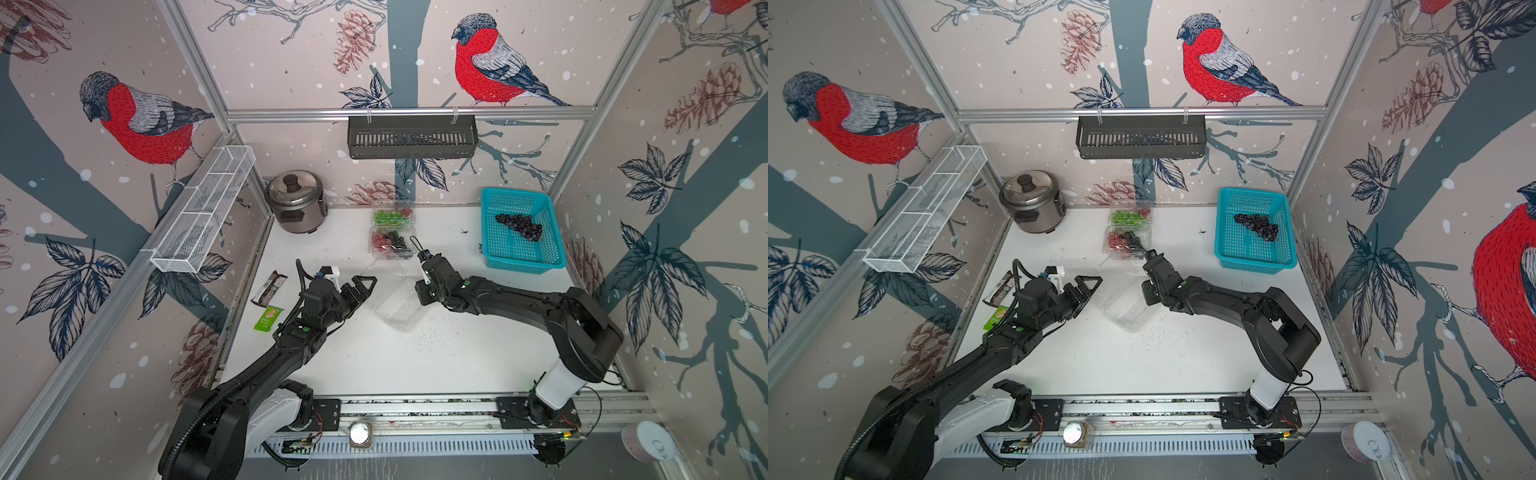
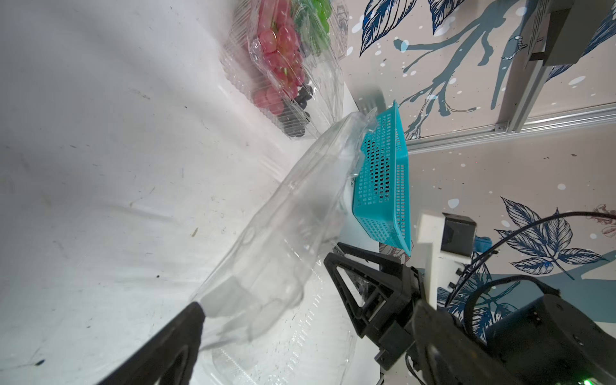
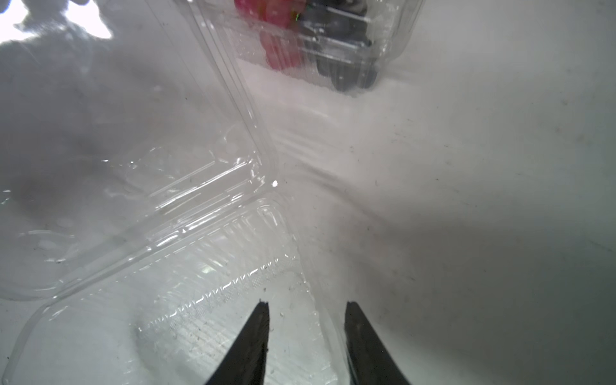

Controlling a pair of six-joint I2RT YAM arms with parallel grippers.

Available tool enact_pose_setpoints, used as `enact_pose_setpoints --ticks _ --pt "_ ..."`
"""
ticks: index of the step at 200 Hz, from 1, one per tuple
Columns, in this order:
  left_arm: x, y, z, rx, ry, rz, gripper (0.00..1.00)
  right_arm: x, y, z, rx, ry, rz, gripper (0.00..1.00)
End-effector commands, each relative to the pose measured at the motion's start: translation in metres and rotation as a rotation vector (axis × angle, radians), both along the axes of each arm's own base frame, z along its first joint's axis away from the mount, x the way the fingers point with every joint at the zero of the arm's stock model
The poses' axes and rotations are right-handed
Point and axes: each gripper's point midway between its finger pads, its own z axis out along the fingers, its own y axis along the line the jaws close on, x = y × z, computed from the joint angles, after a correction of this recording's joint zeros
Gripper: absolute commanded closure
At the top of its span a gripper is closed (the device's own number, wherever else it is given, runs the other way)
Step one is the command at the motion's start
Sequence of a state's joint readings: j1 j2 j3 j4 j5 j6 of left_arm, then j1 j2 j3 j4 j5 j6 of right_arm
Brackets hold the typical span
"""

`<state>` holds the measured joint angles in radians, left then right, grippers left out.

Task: Pack grapes into containers
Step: Adjust the packing box at the center of the board.

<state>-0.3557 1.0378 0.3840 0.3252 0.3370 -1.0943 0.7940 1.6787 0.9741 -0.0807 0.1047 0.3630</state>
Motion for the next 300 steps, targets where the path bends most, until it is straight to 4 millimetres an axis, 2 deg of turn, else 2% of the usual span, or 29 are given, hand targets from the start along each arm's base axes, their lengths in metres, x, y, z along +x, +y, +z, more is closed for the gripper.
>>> enact_pose_setpoints --ticks 1,44,89,106,137,182,211,246,300 --pt "0.004 0.002 0.002 0.018 -0.020 0.010 0.03 -0.010 -0.007 -0.015 -0.026 0.037 0.005 0.60" --pt "0.004 0.000 -0.005 0.023 -0.007 -0.001 0.03 -0.020 -0.015 -0.034 -0.043 0.073 0.006 0.61" --pt "0.005 -0.001 -0.013 0.042 0.007 -0.015 0.03 -0.023 -0.019 -0.046 -0.067 0.092 -0.004 0.60" --pt "0.005 -0.001 -0.015 0.049 0.011 -0.015 0.03 -0.022 -0.021 -0.042 -0.087 0.083 0.000 0.50" --pt "0.005 -0.001 -0.018 0.051 0.016 -0.016 0.03 -0.013 -0.025 -0.028 -0.139 0.050 0.002 0.39" --pt "0.005 -0.002 -0.020 0.051 0.020 -0.023 0.03 0.000 -0.022 -0.019 -0.213 0.039 0.023 0.34" --pt "0.004 -0.001 -0.020 0.053 0.019 -0.025 0.03 0.003 -0.020 -0.026 -0.241 0.062 0.035 0.41" --pt "0.001 0.001 -0.023 0.063 0.024 -0.020 0.03 -0.002 -0.018 -0.035 -0.247 0.091 0.050 0.57" --pt "-0.002 0.001 -0.032 0.057 0.044 -0.023 0.03 -0.007 -0.017 -0.032 -0.209 0.062 0.066 0.67"
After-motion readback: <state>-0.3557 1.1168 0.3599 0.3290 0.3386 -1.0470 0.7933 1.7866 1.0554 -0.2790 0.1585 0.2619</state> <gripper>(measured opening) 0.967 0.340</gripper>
